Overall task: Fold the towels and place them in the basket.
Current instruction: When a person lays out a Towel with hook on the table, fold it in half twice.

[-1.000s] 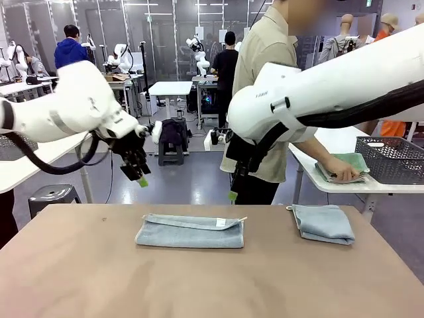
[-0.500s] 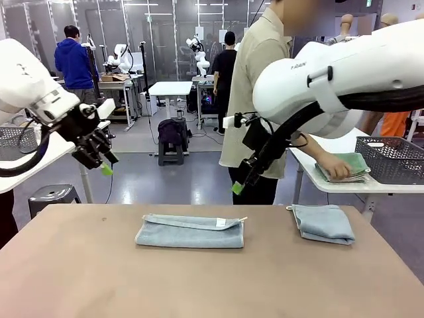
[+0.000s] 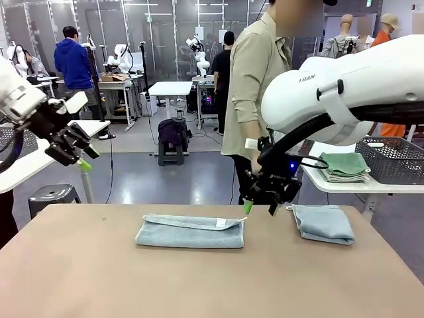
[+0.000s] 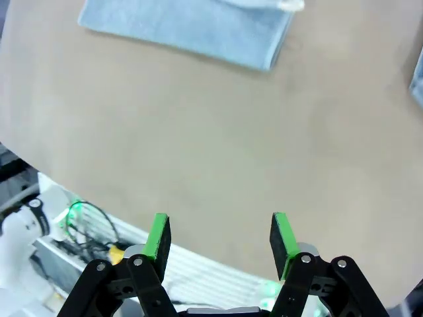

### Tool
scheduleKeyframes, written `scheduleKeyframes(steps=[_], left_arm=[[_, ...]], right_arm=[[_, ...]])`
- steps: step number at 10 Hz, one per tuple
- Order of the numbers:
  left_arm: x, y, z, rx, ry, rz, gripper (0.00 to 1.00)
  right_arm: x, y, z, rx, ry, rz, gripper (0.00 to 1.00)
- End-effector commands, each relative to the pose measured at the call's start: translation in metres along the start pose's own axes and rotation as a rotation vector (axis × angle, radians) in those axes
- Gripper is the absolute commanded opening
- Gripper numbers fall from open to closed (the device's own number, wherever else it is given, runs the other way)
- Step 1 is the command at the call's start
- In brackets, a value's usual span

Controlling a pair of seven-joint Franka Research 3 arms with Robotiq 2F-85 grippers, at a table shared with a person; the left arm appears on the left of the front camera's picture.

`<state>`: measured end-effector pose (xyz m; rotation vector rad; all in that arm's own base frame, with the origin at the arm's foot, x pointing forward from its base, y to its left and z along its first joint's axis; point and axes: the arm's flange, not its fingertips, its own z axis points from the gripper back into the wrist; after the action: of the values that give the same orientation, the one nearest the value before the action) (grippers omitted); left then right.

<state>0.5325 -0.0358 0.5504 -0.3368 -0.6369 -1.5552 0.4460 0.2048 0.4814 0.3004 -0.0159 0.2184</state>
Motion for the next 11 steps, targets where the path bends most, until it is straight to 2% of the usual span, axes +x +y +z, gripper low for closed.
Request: scheduleKeyframes(steps=[1,2,3,4,7,8,9,11], left_arm=[[-0.018,-0.018,0.01,0.001,-0.079,-0.028,0.67],[-0.026,-0.024,0.017,0.01,-0.1,-0.027,0.67],[-0.032,-0.028,0.024,0.012,-0.115,-0.025,0.67],[-0.037,-0.029,0.026,0.007,-0.14,-0.013,0.67],[-0.05,-0.032,0.031,0.019,-0.199,0.03,0.67],[-0.052,-0.031,0.03,0.028,-0.205,0.046,0.67],[-0.047,-0.027,0.031,0.016,-0.151,0.032,0.67],[-0.047,-0.027,0.031,0.016,-0.151,0.032,0.67]], right_arm=[[0.005,0.003,0.008,0.08,0.02,-0.137,0.76],[0.003,0.002,0.007,0.088,-0.001,-0.181,0.76],[0.002,0.002,0.009,0.081,-0.028,-0.163,0.76],[-0.001,-0.001,0.001,0.053,0.029,-0.116,0.76],[-0.001,-0.001,0.001,0.053,0.029,-0.116,0.76],[-0.001,-0.001,0.001,0.053,0.029,-0.116,0.76],[-0.001,-0.001,0.001,0.053,0.029,-0.116,0.76],[-0.001,-0.001,0.001,0.053,0.029,-0.116,0.76]])
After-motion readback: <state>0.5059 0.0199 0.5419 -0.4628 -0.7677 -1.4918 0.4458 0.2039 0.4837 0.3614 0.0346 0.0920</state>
